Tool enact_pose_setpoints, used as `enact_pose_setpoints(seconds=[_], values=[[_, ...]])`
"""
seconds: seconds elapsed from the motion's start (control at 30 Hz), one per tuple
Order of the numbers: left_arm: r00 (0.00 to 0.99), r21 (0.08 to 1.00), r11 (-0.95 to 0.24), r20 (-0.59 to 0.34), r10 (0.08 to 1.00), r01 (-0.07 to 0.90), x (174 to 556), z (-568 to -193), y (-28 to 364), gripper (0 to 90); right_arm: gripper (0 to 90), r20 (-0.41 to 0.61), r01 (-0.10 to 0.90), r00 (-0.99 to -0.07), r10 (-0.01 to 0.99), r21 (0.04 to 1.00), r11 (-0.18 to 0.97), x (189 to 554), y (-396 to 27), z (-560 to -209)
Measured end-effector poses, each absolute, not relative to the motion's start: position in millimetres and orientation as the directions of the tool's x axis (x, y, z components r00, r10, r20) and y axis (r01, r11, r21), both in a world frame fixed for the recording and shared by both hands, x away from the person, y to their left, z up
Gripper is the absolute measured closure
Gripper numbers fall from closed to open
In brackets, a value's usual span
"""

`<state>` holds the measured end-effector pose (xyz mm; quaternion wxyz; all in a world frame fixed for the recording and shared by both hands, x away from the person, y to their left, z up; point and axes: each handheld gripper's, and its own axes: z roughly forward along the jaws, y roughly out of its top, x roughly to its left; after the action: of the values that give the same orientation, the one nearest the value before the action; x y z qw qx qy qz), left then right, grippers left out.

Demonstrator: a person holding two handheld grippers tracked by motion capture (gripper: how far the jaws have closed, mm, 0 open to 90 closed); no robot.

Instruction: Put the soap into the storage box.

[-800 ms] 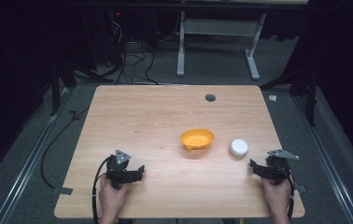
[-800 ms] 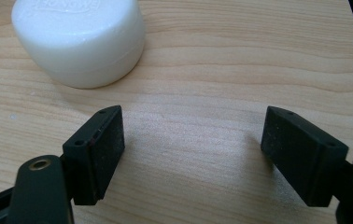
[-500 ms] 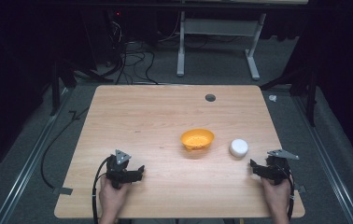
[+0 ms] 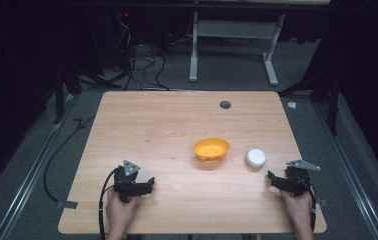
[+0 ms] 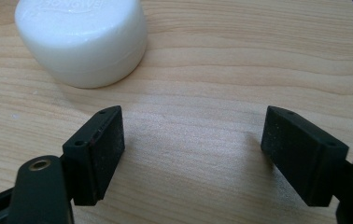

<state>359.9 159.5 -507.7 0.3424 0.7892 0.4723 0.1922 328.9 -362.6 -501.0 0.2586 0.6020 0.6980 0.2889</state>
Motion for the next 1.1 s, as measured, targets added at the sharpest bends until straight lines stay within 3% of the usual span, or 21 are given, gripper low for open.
enact_pose_setpoints(seconds=[0.97,1.1], values=[[0.481,0.722,-0.319,-0.021,0.877,0.614,360,-508,159,12.4,22.1,0.019,0.658,-0.213,0.977,0.742,0.129,314,-332,-487],[0.481,0.722,-0.319,-0.021,0.877,0.614,360,-508,159,12.3,17.9,0.022,0.657,-0.238,0.971,0.739,0.145,320,-325,-486]])
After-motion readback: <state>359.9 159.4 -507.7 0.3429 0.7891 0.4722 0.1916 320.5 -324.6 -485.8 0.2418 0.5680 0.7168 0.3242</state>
